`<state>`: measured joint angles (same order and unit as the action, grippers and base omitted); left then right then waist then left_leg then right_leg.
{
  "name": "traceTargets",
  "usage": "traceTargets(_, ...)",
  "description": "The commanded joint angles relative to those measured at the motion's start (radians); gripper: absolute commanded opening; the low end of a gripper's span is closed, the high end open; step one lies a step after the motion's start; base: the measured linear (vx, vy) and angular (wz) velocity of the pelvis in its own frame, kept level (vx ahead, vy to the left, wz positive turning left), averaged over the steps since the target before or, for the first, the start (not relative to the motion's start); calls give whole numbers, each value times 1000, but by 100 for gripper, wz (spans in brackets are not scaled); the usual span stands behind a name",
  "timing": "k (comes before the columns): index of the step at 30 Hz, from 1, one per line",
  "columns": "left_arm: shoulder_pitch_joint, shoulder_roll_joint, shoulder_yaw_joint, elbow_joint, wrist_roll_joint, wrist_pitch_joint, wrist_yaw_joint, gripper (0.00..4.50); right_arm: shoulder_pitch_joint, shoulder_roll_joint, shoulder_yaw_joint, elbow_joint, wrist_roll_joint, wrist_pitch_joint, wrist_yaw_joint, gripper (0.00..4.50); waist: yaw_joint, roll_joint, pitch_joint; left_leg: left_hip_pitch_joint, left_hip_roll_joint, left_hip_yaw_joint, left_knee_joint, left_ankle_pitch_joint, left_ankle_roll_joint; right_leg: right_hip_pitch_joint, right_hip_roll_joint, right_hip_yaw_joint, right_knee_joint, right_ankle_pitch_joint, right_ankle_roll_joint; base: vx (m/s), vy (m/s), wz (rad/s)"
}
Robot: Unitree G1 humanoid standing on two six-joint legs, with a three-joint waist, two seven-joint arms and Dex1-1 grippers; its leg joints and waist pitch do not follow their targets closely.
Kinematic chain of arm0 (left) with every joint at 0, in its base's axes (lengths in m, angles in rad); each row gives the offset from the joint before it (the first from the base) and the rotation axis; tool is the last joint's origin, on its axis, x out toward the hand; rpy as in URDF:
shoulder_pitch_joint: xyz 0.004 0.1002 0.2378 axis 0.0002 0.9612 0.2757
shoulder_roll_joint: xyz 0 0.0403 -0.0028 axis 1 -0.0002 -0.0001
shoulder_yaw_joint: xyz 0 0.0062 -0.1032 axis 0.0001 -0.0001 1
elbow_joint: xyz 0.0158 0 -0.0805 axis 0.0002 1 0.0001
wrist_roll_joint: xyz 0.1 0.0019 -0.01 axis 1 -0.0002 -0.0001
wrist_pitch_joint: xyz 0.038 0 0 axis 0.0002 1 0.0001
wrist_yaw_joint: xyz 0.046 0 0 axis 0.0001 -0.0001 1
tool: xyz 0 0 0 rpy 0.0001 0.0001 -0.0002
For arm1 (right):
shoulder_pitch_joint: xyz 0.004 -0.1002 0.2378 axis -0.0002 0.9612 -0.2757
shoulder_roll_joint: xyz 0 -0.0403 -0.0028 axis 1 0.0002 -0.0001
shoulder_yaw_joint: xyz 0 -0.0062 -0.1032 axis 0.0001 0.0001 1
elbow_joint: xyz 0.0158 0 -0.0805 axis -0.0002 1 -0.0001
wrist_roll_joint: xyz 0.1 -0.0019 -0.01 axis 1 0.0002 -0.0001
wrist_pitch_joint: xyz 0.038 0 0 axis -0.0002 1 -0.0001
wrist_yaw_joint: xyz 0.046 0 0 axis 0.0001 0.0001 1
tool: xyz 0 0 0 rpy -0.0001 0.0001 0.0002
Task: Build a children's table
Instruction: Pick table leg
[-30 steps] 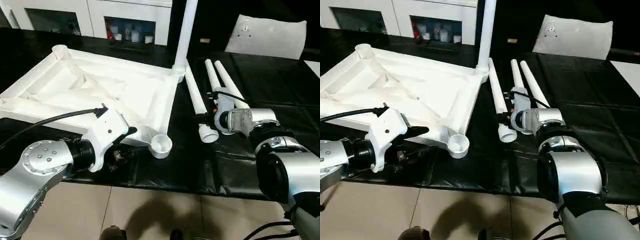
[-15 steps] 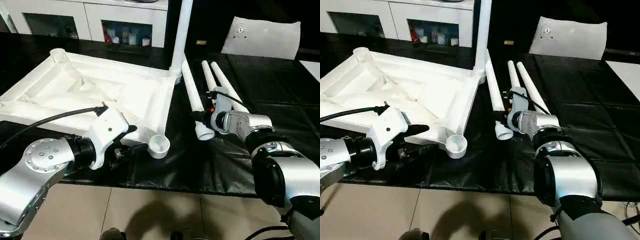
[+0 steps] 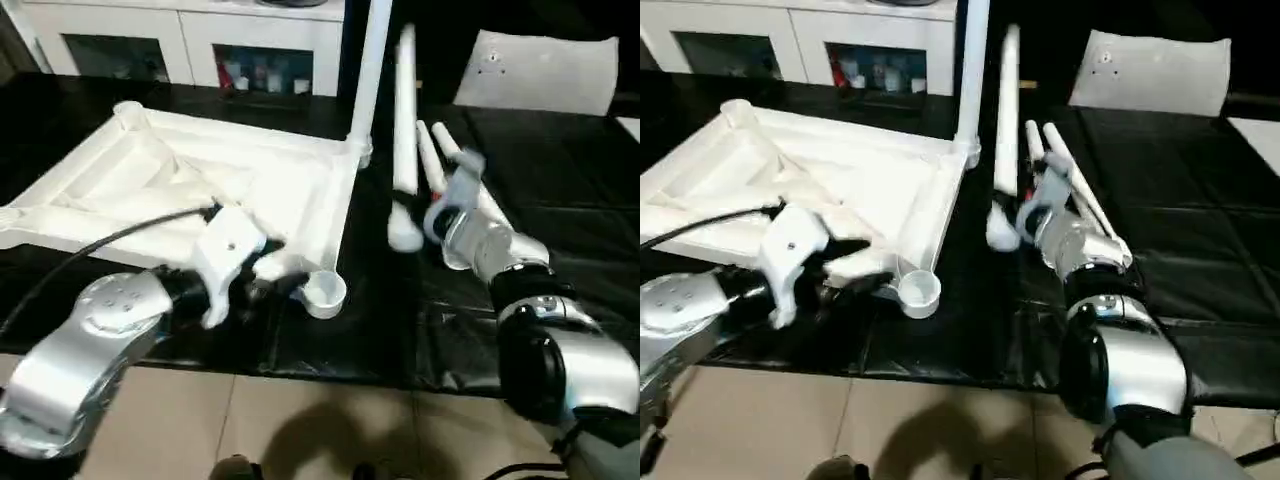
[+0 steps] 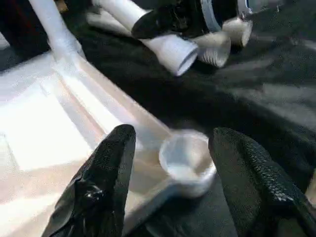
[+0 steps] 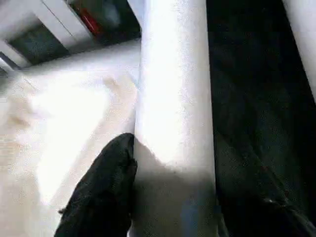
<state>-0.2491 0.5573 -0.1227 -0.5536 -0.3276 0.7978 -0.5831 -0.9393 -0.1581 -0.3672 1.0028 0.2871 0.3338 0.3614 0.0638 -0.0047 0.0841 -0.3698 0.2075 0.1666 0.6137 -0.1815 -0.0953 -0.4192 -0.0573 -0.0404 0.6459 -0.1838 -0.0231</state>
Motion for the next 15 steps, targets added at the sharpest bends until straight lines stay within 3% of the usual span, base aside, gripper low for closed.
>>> traceTargets(1, -19, -28, -3, 40, 21, -31, 36, 273, 53, 15, -40, -135, 45, -58, -11, 193, 3, 22, -87, 4, 1, 4, -62, -194, -23, 58, -49, 31, -71, -161, -206, 0, 0, 0)
traceTargets(3, -36, -62, -3, 71, 34, -53, 63, 273, 100, 39, -64, -242, 77, -99, -31, 193, 6, 19, -89, 6, 1, 6, -64, -194, -18, 58, -48, 32, -77, -177, -182, 0, 0, 0)
traceTargets(4, -58, -99, -1, 103, 43, -72, 93, 273, 154, 62, -67, -350, 81, -159, -52, 193, 6, 24, -89, 6, 0, 5, -65, -190, -21, 59, -46, 32, -77, -175, -178, 0, 0, 0)
traceTargets(5, -69, -115, 0, 117, 45, -78, 107, 273, 177, 71, -63, -392, 75, -182, -63, 193, 8, 22, -88, 7, 1, 8, -65, -197, -20, 54, -46, 33, -84, -187, -164, 0, 0, 0)
traceTargets(6, -88, -139, 4, 137, 46, -87, 124, 273, 204, 88, -73, -462, 102, -174, -61, 193, 9, 22, -92, 6, 0, 4, -66, -185, -25, 60, -47, 32, -79, -188, -159, 0, 0, 0)
traceTargets(8, -119, -183, 21, 173, 40, -98, 150, 273, 244, 119, -107, -593, 212, -62, -23, 193, 7, 24, -88, 10, -4, 6, -68, -207, -16, 59, -39, 34, -86, -195, -142, 0, 0, 0)
traceTargets(10, -148, -219, 42, 205, 30, -104, 174, 273, 279, 144, -118, -698, 294, 0, 19, 192, 8, 30, -90, 7, -3, 1, -70, -206, -13, 60, -42, 32, -84, -195, -138, 0, 0, 0)
traceTargets(11, -177, -256, 73, 238, 10, -108, 196, 273, 330, 158, -92, -798, 354, 34, 60, 192, 4, 25, -89, 4, -6, 2, -70, -206, -12, 63, -42, 32, -90, -211, -130, 0, 0, 0)
traceTargets(12, -190, -274, 88, 252, 0, -108, 203, 300, 357, 162, -74, -845, 385, 53, 77, 191, 3, 31, -89, 4, -7, 4, -67, -203, -5, 62, -42, 33, -95, -214, -124, 0, 0, 0)
traceTargets(15, -228, -312, 132, 293, -33, -92, 226, 318, 409, 156, -29, -924, 457, 114, 146, 191, 2, 26, -91, 0, -8, 1, -68, -187, 1, 65, -43, 31, -99, -244, -116, 0, 0, 0)
